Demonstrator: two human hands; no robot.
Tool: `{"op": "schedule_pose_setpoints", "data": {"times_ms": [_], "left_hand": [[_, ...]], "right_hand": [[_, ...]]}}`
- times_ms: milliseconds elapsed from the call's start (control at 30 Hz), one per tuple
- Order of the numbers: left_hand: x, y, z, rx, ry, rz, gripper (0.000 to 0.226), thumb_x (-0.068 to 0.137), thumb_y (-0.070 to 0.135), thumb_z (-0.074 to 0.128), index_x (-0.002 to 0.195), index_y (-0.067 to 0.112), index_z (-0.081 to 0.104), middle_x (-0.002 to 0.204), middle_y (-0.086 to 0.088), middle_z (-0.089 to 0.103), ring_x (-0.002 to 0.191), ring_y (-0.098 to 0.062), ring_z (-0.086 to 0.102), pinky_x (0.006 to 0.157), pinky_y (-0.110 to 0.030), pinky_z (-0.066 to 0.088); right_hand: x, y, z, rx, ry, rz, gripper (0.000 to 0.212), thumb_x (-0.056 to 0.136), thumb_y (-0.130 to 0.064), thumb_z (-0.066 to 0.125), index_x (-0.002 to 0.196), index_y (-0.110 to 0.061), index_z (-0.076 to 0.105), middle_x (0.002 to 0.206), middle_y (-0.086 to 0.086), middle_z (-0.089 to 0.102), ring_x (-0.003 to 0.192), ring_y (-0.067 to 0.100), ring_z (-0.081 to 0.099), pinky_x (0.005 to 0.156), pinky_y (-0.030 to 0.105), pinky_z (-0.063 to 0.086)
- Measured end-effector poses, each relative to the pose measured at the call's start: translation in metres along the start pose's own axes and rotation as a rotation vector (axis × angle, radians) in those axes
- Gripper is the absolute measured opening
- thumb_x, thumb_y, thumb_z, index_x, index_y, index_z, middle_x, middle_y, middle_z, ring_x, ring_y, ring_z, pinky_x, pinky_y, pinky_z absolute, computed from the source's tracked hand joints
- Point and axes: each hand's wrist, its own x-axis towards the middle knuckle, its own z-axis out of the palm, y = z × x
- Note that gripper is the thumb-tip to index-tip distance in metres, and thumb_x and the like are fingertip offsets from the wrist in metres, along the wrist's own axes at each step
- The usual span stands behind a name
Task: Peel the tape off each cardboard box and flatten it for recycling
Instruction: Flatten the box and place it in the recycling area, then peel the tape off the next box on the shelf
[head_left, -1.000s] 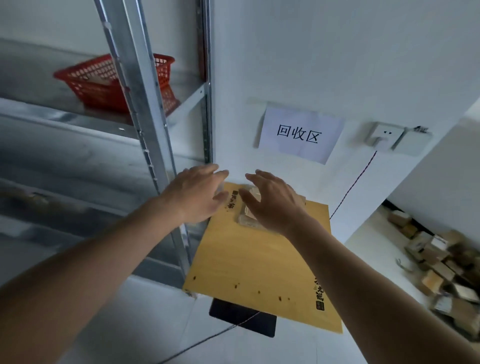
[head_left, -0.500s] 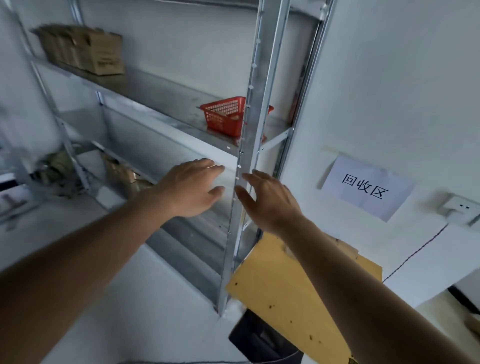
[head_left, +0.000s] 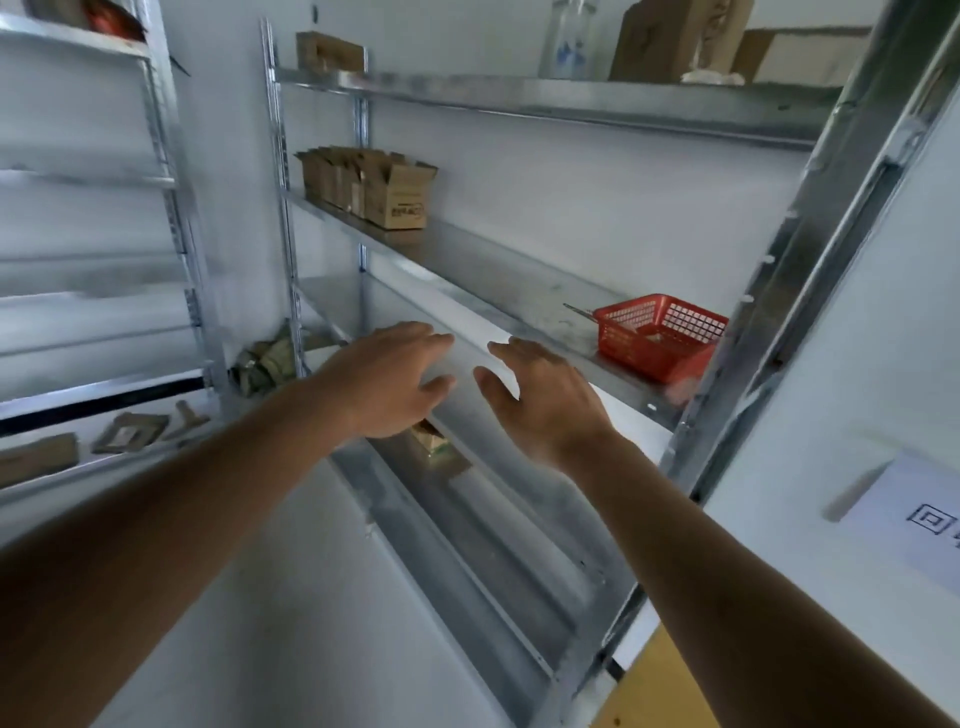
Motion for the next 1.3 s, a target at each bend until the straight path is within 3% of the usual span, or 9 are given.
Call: {"op": "schedule_pose_setpoints", "data": {"times_ms": [133, 367, 667, 800, 900, 1067, 1200, 1300], "left_hand": [[0.033, -0.071, -0.017, 0.028, -0.004, -0.007, 0.067, 0.104, 0.053, 0.047, 0.162, 0.024, 0.031, 0.168, -0.004, 0.031, 0.154, -0.022, 0.028, 0.123, -0.047, 0.030], [0.105, -0.179, -0.034, 0.059, -0.028, -0.004, 0.065, 0.105, 0.050, 0.048, 0.161, 0.021, 0.033, 0.166, -0.005, 0.034, 0.151, -0.023, 0.034, 0.121, -0.047, 0.034], [0.246, -0.308, -0.010, 0.098, 0.008, 0.013, 0.064, 0.104, 0.050, 0.049, 0.161, 0.024, 0.034, 0.167, -0.001, 0.034, 0.151, -0.021, 0.034, 0.120, -0.049, 0.035], [0.327, -0.366, 0.004, 0.064, 0.034, 0.020, 0.056, 0.103, 0.046, 0.055, 0.154, 0.026, 0.044, 0.157, 0.000, 0.048, 0.140, -0.021, 0.048, 0.112, -0.046, 0.044], [0.381, -0.409, 0.012, 0.038, 0.043, 0.015, 0.055, 0.102, 0.044, 0.058, 0.153, 0.027, 0.045, 0.156, 0.000, 0.051, 0.138, -0.023, 0.052, 0.110, -0.044, 0.046], [0.456, -0.481, 0.021, 0.005, 0.030, 0.024, 0.047, 0.102, 0.042, 0.058, 0.147, 0.030, 0.050, 0.151, 0.002, 0.055, 0.133, -0.021, 0.056, 0.106, -0.043, 0.050], [0.515, -0.547, 0.036, -0.022, 0.014, 0.052, 0.039, 0.103, 0.041, 0.058, 0.140, 0.029, 0.055, 0.145, 0.003, 0.059, 0.129, -0.018, 0.058, 0.103, -0.038, 0.050], [0.560, -0.599, 0.051, -0.059, -0.037, 0.110, 0.038, 0.103, 0.042, 0.056, 0.139, 0.029, 0.055, 0.141, 0.004, 0.059, 0.126, -0.016, 0.057, 0.104, -0.044, 0.051]], "right_hand": [[0.071, -0.038, 0.025, 0.032, 0.040, -0.031, 0.052, 0.106, -0.051, 0.042, 0.149, -0.021, 0.052, 0.150, 0.004, 0.055, 0.137, 0.027, 0.052, 0.114, 0.044, 0.041], [0.189, -0.064, 0.064, 0.040, 0.041, -0.017, 0.054, 0.106, -0.053, 0.043, 0.148, -0.021, 0.053, 0.150, 0.006, 0.056, 0.133, 0.028, 0.055, 0.112, 0.048, 0.045], [0.379, -0.062, 0.128, 0.047, 0.062, -0.060, 0.053, 0.105, -0.056, 0.042, 0.147, -0.026, 0.052, 0.141, 0.000, 0.060, 0.123, 0.023, 0.059, 0.101, 0.044, 0.052], [0.480, -0.047, 0.160, 0.077, 0.030, -0.063, 0.047, 0.106, -0.053, 0.041, 0.145, -0.031, 0.052, 0.138, -0.002, 0.060, 0.118, 0.021, 0.060, 0.098, 0.043, 0.054], [0.553, -0.042, 0.182, 0.063, 0.028, -0.093, 0.044, 0.106, -0.050, 0.039, 0.146, -0.035, 0.050, 0.143, -0.003, 0.058, 0.125, 0.023, 0.058, 0.101, 0.045, 0.053], [0.657, -0.051, 0.220, 0.067, 0.017, -0.083, 0.030, 0.106, -0.050, 0.044, 0.125, -0.032, 0.059, 0.128, -0.002, 0.064, 0.111, 0.021, 0.064, 0.087, 0.040, 0.059], [0.729, -0.054, 0.253, 0.094, 0.058, -0.065, 0.036, 0.106, -0.047, 0.049, 0.138, -0.032, 0.054, 0.140, 0.000, 0.061, 0.119, 0.025, 0.063, 0.079, 0.032, 0.051], [0.777, -0.055, 0.282, 0.094, 0.081, 0.017, 0.040, 0.105, -0.047, 0.051, 0.143, -0.036, 0.049, 0.140, -0.002, 0.062, 0.117, 0.022, 0.064, 0.081, 0.032, 0.055]]}}
